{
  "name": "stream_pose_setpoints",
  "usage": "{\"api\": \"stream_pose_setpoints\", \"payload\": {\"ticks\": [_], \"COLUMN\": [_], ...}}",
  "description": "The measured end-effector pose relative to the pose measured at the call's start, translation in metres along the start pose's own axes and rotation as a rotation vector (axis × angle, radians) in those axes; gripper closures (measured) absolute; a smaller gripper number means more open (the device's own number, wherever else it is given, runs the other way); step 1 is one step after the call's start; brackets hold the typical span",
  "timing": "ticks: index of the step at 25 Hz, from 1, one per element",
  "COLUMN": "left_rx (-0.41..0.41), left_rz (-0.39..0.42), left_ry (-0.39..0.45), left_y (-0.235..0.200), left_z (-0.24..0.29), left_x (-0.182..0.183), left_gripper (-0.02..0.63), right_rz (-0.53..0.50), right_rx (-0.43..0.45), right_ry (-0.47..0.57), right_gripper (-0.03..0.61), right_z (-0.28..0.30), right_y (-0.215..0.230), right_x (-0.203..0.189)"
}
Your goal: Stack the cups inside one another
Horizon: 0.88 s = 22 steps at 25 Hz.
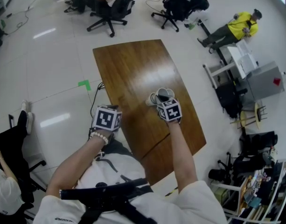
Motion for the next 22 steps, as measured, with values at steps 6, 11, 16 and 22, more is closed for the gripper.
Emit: {"api": "stream_pose_setpoints", "payload": {"ticks": [6, 11, 16, 22], "left_rx": [0.005, 0.014, 0.022, 0.017], "left_rz": [-0.011, -0.029, -0.042, -0.05], "left_ry": [-0.009, -0.015, -0.021, -0.038], "left_y": [0.0, -0.008, -0.014, -0.016], "left_z": [0.005, 0.005, 0.001, 0.003], "left_x": [-0.002, -0.006, -0.01, -0.014], "left_gripper": [0.615, 0.615, 0.615, 0.615], "right_rz": [-0.008, -0.028, -0.038, -0.038], "right_rx": [0.025, 0.03, 0.025, 0.01], "right_ry": [-0.032, -0.053, -0.076, -0.074], "right_gripper": [0.554, 0.554, 0.554, 0.533], "right_z": [0.016, 0.029, 0.041, 0.05], "right_y": [-0.004, -0.009, -0.01, -0.009], "right_x": [-0.012, -0.015, -0.023, -0.026]}}
Point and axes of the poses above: the fingertips, and each gripper's own axes: z forward along the fingers, y to its right, x out of its top, the point moved 3 cm from there along -z, backward along the fingers, and after that the axes turned 3 degrees about x, right-handed, at the moved point
